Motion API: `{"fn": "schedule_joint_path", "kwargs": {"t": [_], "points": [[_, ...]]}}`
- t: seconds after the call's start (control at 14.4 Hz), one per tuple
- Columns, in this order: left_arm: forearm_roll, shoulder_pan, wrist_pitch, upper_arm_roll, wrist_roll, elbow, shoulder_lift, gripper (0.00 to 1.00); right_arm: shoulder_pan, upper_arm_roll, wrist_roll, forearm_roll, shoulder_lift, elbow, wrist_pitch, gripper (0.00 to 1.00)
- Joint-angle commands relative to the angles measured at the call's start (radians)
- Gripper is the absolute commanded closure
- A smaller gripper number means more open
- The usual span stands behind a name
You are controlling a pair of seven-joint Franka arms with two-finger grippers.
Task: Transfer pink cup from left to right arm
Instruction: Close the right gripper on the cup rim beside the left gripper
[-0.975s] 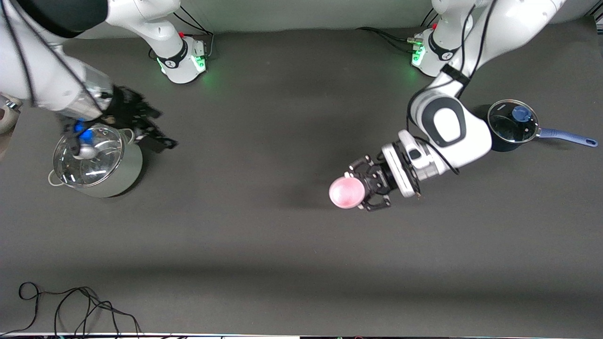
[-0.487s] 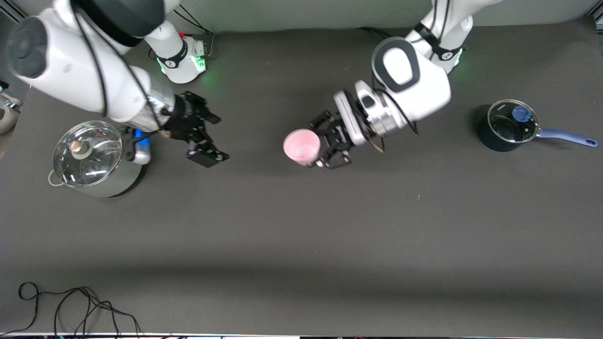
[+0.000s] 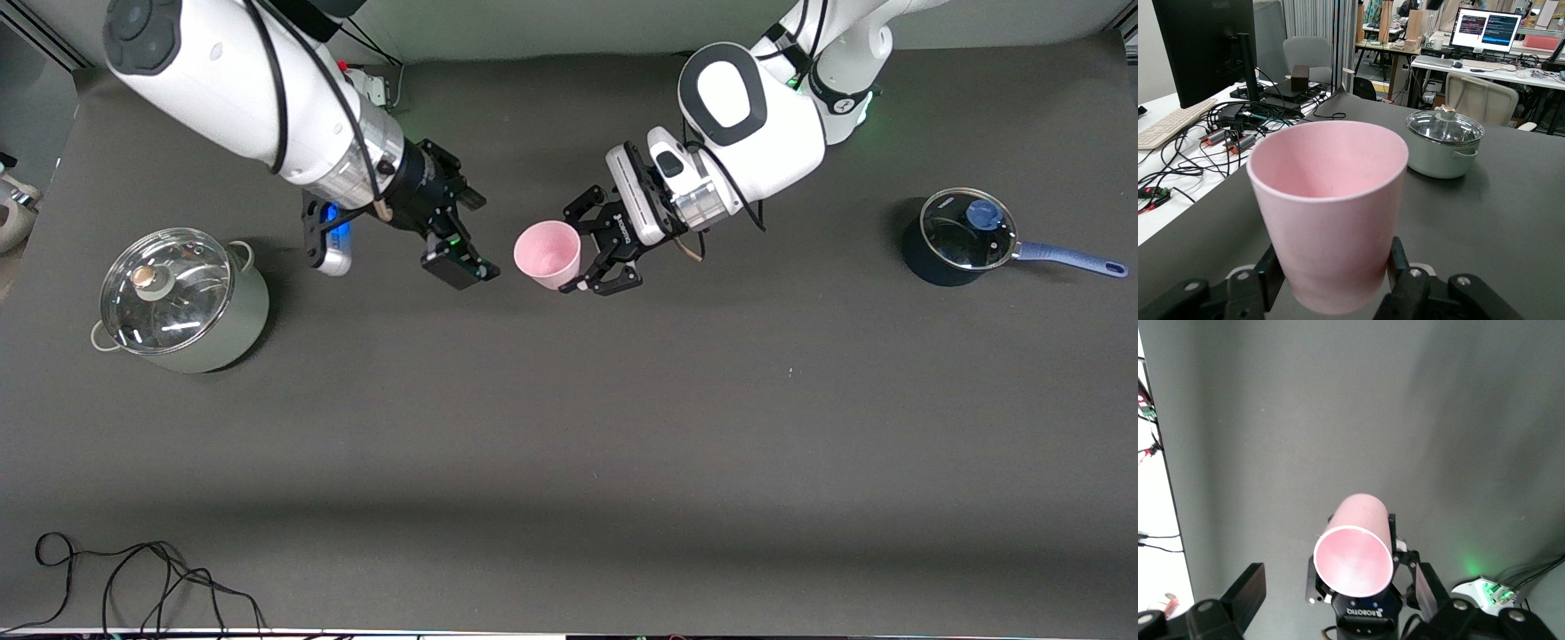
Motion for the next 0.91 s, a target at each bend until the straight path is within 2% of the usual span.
{"fn": "schedule_joint_path", "kwargs": {"t": [0.0,0.21,0.7,0.84], "points": [[-0.02,0.006,0.008,-0.007,-0.02,-0.008,-0.03,0.57,0.033,0.027,0.027,0.004,0.035,0.022,-0.01,0.0],[-0.02,0.005,0.008,-0.007,-0.019,-0.008,-0.029,0.57,0.064,0.029,0.027,-0.016,0.075,0.022,-0.01,0.0],[-0.02,0.005,0.008,-0.007,-0.02,-0.003,-0.024,0.56,0.087,0.029,0.025,-0.073,0.076,0.005,-0.087,0.01],[-0.02,0.005,0.01,-0.007,-0.02,-0.003,-0.024,0.56,0.087,0.027,0.025,-0.084,0.076,0.0,-0.116,0.06]]}}
